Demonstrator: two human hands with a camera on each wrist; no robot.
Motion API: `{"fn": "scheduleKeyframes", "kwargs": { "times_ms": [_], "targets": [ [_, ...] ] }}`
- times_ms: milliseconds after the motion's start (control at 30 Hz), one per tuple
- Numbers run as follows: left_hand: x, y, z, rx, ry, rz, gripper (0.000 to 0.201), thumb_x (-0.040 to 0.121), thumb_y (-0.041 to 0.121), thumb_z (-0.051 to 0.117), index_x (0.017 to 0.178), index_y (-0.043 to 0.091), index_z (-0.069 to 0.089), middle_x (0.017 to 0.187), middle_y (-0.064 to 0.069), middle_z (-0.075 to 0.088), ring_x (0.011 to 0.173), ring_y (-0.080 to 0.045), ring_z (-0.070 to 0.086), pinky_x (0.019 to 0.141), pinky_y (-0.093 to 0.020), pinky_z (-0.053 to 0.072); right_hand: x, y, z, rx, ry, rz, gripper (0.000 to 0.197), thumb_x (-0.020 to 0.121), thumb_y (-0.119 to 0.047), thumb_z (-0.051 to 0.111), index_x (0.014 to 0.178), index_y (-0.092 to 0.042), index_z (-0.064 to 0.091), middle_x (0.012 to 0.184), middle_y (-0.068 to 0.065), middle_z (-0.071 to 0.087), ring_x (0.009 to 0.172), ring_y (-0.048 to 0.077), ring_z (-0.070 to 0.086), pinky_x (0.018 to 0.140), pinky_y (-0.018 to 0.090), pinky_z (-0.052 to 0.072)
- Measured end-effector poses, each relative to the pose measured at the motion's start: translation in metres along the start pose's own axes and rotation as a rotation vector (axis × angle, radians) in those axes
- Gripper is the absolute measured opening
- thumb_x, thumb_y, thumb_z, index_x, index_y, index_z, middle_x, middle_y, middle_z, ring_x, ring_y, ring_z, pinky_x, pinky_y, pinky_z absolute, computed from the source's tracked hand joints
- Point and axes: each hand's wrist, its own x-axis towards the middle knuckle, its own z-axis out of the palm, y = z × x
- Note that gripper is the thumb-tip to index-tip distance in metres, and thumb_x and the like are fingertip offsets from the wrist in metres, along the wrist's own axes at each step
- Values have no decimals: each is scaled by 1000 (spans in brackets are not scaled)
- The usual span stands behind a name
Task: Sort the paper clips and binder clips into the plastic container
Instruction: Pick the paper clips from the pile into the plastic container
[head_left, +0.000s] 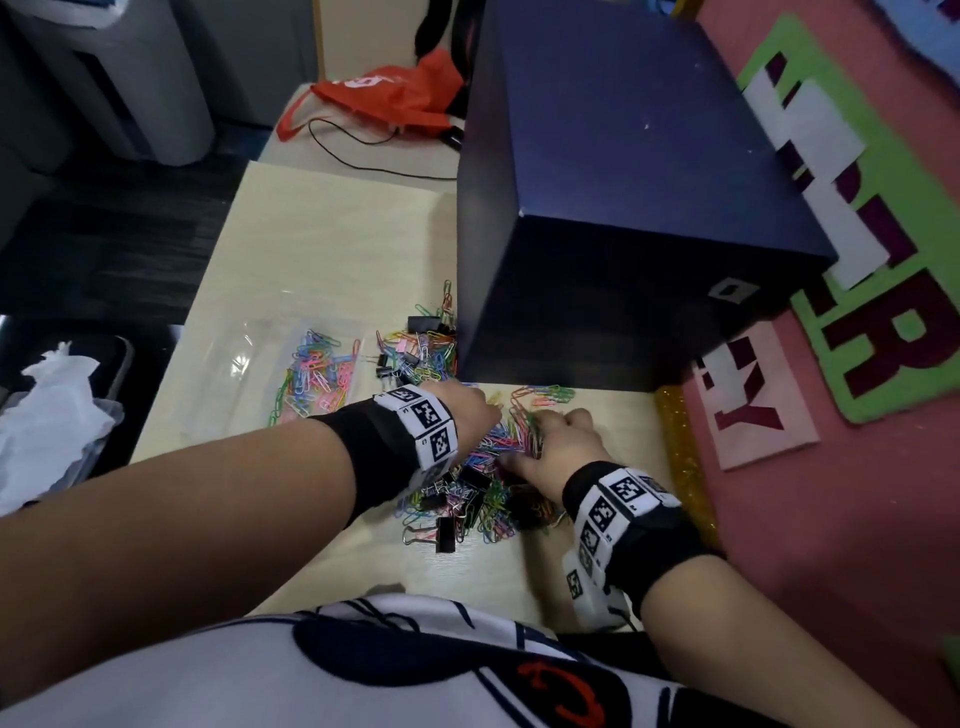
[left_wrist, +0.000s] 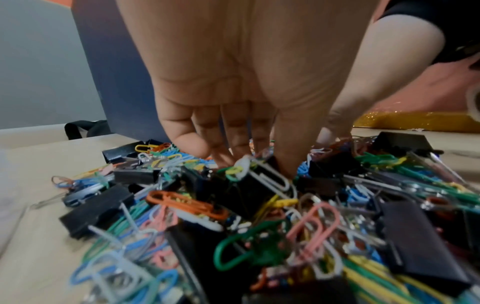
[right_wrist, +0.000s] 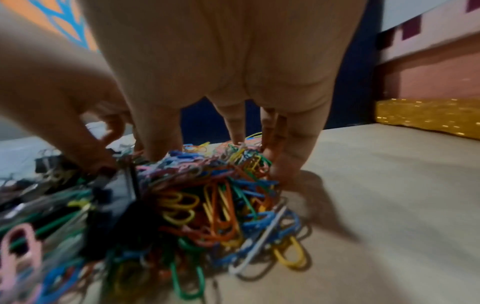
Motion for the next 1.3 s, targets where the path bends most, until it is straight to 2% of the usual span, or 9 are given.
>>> {"fn": "scheduleKeyframes", "kwargs": {
  "times_ms": [100, 200, 300, 400, 567, 700, 933, 1100, 1300],
  "targets": [
    [-1, 2, 2, -3, 15, -5, 46, 91, 13, 52, 135, 16, 42, 118, -11, 58, 107, -32, 57, 84, -41, 52, -2, -7, 6, -64, 6, -157, 69, 79, -51, 66, 139, -35, 36, 135, 4, 29, 125, 29, 34, 104, 38, 37],
    [-4, 1, 3, -6, 13, -4, 33, 91, 11, 51, 124, 14, 50, 110, -10, 60, 101, -30, 60, 81, -39, 53, -3, -12, 13, -84, 32, -229, 47, 86, -35, 62, 130, -29, 45, 130, 5, 34, 119, 31, 38, 100, 36, 38],
    [-8, 0, 4, 1, 40, 14, 25, 91, 9, 50, 115, 11, 53, 101, -10, 61, 93, -30, 62, 72, -37, 52, -3, -14, 14, -49, 46, -222, 33, 88, -21, 54, 121, -25, 50, 123, 6, 39, 113, 32, 42, 95, 36, 42],
    [-12, -6, 2, -19, 97, -4, 19, 91, 14, 53, 110, 10, 55, 98, -10, 62, 89, -30, 62, 71, -37, 53, -1, -13, 9, -10, 79, -196, 38, 85, -6, 47, 119, -21, 53, 121, 8, 42, 108, 33, 50, 94, 32, 43],
    [-23, -18, -11, -204, 259, -32, 22, 93, 26, 56, 108, 11, 58, 103, -8, 64, 98, -28, 60, 75, -33, 46, 1, -11, -1, 72, 182, -140, 27, 89, -14, 55, 115, -22, 59, 124, 6, 51, 106, 26, 56, 89, 25, 41],
    [-38, -34, -22, -376, 364, -86, 16, 90, 33, 62, 89, 19, 55, 80, 0, 56, 86, -24, 60, 67, -29, 41, 1, -14, -4, 158, 263, -119, 20, 89, -18, 61, 109, -22, 61, 122, 4, 55, 105, 22, 57, 88, 20, 39],
    [-70, -81, -26, -587, 505, -233, 24, 84, 36, 69, 81, 16, 57, 69, 7, 55, 71, -17, 54, 64, -26, 37, 0, -31, -3, 219, 316, -147, 18, 90, -16, 59, 108, -19, 58, 116, 6, 54, 88, 17, 50, 78, 19, 35],
    [-89, -118, -14, -537, 418, -420, 24, 82, 36, 72, 80, 14, 63, 75, -1, 64, 70, -19, 55, 63, -28, 41, -1, -53, -8, 251, 264, -237, 15, 90, -19, 61, 104, -23, 58, 113, 2, 55, 88, 13, 45, 77, 20, 32],
    [-96, -131, 4, -499, 176, -560, 31, 80, 31, 73, 63, 10, 59, 54, 0, 54, 56, -20, 54, 57, -27, 46, -2, -100, -12, 326, 150, -332, 14, 88, -24, 65, 91, -32, 54, 96, -5, 59, 85, 16, 54, 72, 22, 39]
  ]
}}
